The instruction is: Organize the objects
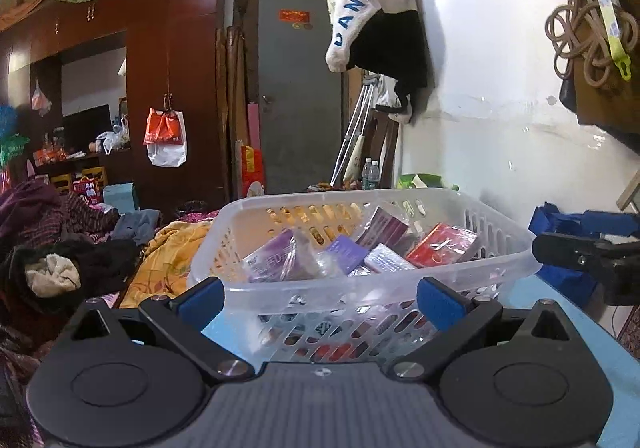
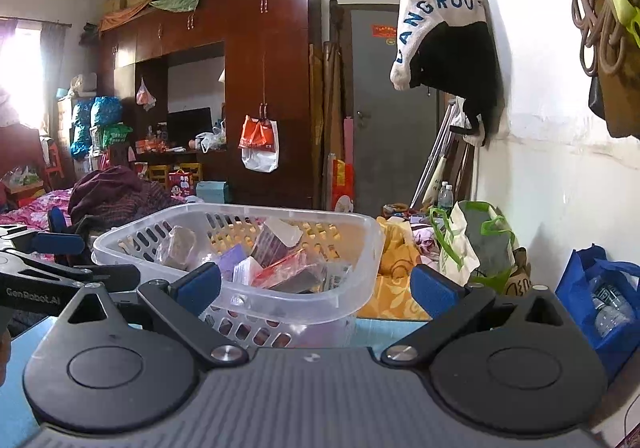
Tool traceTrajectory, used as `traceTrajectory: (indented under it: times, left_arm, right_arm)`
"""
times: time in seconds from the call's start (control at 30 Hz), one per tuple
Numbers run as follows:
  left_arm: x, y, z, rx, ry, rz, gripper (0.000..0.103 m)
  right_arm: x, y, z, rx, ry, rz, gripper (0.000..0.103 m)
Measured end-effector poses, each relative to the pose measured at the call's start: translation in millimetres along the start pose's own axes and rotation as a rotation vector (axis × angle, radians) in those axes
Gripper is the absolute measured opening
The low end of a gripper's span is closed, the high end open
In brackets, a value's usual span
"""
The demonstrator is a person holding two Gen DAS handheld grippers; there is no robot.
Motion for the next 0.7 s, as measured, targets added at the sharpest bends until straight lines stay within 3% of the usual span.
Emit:
traceTrajectory:
  times: [0.7]
  left_arm:
    - [-15, 8, 1, 0.026, -0.005, 0.005, 0.103]
  right_arm:
    - [-1, -1, -3, 0.009, -0.015, -0.007, 0.103]
Point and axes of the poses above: each gripper's, at about its wrist camera, not at the fingertips, and z roughly the way its jaws point, x to its left, y to its top, the point moved 4 cm from there along z, roughly the way its jaws point, and after that the axes turned 14 degrees about -y, right-handed, at the moved point
